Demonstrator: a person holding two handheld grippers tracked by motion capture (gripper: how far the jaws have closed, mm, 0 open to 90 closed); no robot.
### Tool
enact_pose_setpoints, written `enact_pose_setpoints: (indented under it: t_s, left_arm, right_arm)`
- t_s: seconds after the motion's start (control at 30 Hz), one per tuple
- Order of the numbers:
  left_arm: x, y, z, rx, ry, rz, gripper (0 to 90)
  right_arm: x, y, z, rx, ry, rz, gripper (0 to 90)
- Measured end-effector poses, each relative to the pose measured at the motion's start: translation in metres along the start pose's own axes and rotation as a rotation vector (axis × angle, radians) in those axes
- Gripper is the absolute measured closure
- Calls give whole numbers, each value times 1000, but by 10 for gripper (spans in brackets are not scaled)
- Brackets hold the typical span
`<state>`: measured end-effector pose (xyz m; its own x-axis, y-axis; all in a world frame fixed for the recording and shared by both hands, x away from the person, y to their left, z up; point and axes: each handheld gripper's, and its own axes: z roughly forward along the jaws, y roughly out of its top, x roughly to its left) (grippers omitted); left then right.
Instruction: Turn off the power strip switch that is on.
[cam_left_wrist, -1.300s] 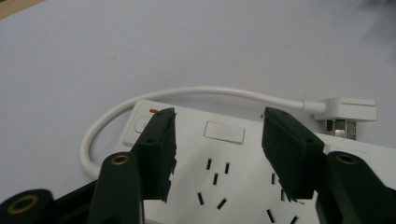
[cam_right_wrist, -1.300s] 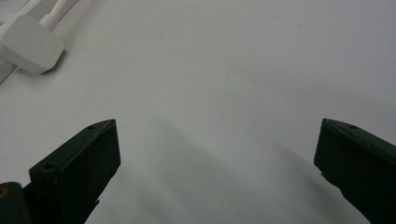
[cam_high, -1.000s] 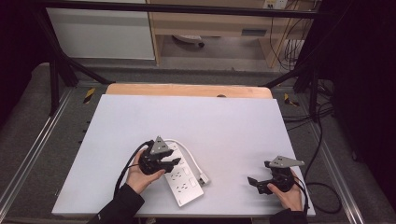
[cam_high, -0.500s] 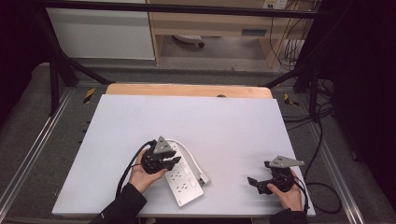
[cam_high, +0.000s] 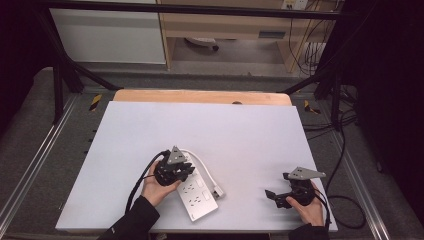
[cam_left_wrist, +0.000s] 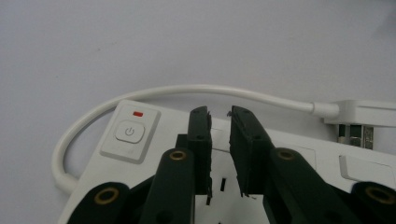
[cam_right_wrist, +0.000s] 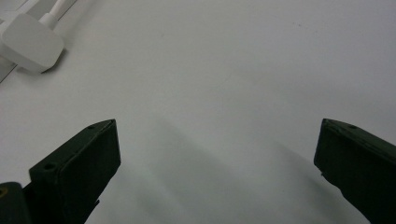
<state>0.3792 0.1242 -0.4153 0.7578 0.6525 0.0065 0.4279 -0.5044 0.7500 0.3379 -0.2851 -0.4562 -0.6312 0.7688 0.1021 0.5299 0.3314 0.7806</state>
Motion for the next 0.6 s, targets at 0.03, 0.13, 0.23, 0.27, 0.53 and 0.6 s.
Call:
enact_pose_setpoints:
  t_s: [0.03, 0.13, 0.23, 0.27, 0.53, 0.6]
  left_arm:
    - [0, 0, 0, 0, -2, 0, 791]
    - [0, 0, 1, -2, -7, -4, 822]
    - [1, -1, 1, 1, -12, -3, 848]
    - [1, -1, 2, 2, -14, -2, 855]
    - [1, -1, 3, -2, -25, -8, 889]
    - [1, -1, 4, -1, -29, -8, 890]
  right_arm:
    - [0, 0, 0, 0, 0, 1, 11]
    - [0, 0, 0, 2, -1, -3, 11]
    - [0, 0, 0, 4, -2, -2, 11]
    - [0, 0, 0, 5, -1, 0, 11]
    - [0, 0, 1, 7, -2, -3, 11]
    - [0, 0, 1, 7, -1, -3, 11]
